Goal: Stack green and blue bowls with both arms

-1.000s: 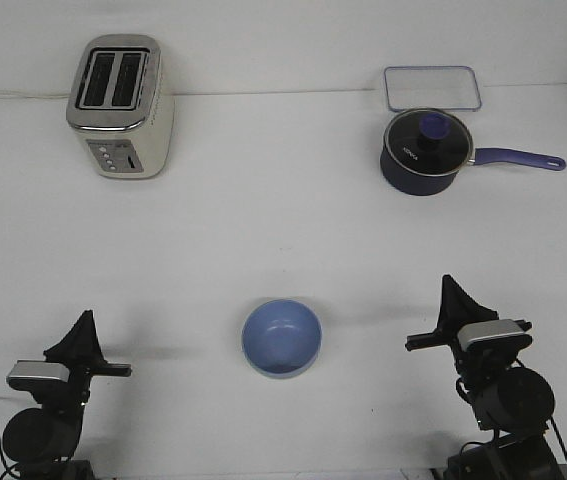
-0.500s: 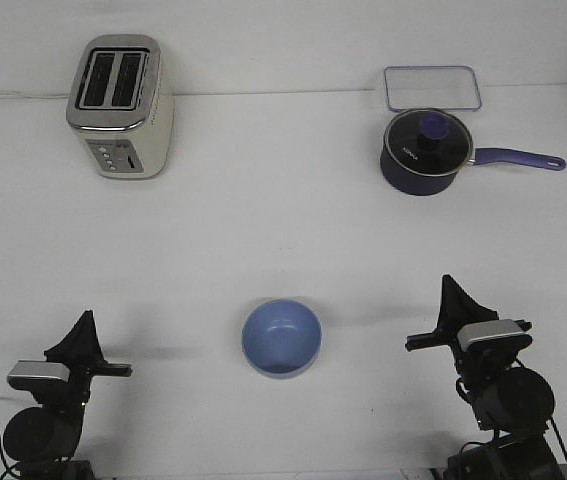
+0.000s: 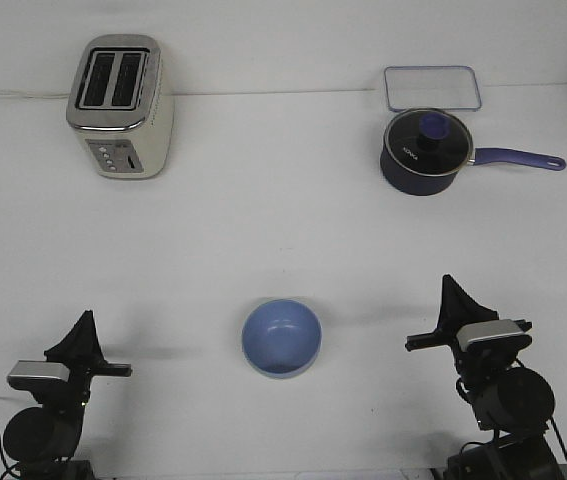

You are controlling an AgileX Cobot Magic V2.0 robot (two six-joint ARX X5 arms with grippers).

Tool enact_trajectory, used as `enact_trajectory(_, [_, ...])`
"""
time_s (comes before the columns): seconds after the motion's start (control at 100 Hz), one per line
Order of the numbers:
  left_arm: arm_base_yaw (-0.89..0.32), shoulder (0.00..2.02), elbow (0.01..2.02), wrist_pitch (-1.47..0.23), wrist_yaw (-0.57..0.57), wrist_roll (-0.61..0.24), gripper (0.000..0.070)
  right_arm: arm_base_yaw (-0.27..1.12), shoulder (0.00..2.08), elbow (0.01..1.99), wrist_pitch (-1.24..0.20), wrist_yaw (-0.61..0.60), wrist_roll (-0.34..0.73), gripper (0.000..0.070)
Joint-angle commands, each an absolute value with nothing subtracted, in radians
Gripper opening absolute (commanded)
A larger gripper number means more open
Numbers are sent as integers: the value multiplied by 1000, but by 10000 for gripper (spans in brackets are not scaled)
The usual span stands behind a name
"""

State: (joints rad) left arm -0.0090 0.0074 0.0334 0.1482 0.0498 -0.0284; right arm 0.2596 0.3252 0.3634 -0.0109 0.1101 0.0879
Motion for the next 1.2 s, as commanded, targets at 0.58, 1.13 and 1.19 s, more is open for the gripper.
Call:
enact_trajectory(0.58, [-8, 9, 14, 159, 44, -35, 15, 38, 1, 11, 14, 22, -239, 0])
enact_trajectory(1.13, [-8, 9, 14, 158, 45, -35, 15, 40, 1, 13, 19, 26, -236, 0])
enact_trajectory(1.19, [-8, 9, 14, 158, 45, -35, 15, 40, 1, 13, 19, 26, -236, 0])
